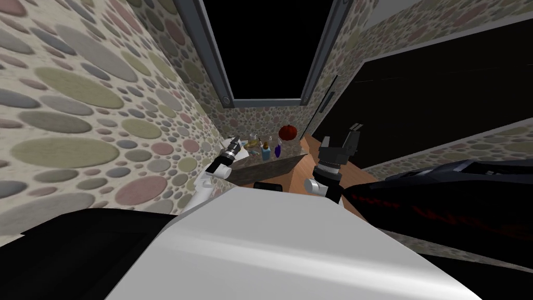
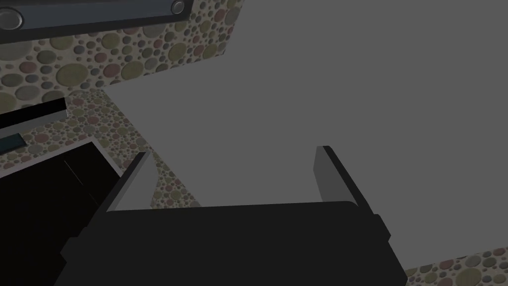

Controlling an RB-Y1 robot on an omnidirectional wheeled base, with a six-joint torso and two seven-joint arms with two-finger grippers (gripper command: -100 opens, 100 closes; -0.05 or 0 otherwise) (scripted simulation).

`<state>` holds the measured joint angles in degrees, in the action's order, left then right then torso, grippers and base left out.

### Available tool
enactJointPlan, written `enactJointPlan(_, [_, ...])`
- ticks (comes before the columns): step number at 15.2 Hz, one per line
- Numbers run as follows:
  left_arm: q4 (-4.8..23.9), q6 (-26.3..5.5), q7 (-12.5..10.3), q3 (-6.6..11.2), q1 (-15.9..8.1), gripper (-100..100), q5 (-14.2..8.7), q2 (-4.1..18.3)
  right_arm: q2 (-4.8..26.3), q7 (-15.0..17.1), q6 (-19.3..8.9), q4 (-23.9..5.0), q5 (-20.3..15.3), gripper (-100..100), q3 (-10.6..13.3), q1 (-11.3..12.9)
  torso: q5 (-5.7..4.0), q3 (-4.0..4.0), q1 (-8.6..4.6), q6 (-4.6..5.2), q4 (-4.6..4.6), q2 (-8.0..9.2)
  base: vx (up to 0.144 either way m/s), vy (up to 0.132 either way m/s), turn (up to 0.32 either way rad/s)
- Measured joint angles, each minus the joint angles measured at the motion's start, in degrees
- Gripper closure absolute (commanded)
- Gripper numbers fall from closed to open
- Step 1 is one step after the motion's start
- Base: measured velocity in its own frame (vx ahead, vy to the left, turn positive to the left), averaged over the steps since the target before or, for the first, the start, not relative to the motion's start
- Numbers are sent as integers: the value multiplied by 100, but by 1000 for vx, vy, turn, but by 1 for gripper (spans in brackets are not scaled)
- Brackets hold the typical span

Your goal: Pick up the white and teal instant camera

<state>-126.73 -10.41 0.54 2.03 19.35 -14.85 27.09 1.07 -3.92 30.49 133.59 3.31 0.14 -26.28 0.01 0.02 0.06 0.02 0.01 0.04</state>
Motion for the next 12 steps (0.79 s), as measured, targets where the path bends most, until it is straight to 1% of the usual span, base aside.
enactJointPlan(5, [40, -635, -74, 45, -111, -100, -186, 186, 0, 0, 0, 0, 0, 0, 0, -1, 0, 0, -1, -3, 0, -1, -14, 7, -126])
enactJointPlan(7, [81, -830, -120, 84, -112, -100, -316, 328, 0, 0, 0, 0, 0, 0, 0, 0, 0, 0, 0, -1, 0, 0, -14, 8, -116])
enactJointPlan(9, [77, -1046, -136, 89, -146, -100, -339, 344, 0, 0, 0, 0, 0, 0, 0, -1, 0, -1, -1, -4, 0, -2, -9, 4, -64])
enactJointPlan(12, [122, -1387, -176, 113, -226, -100, -450, 454, 0, 0, 0, 0, 0, 0, 0, -1, 0, -1, -1, -3, -1, -3, -12, 6, -143])
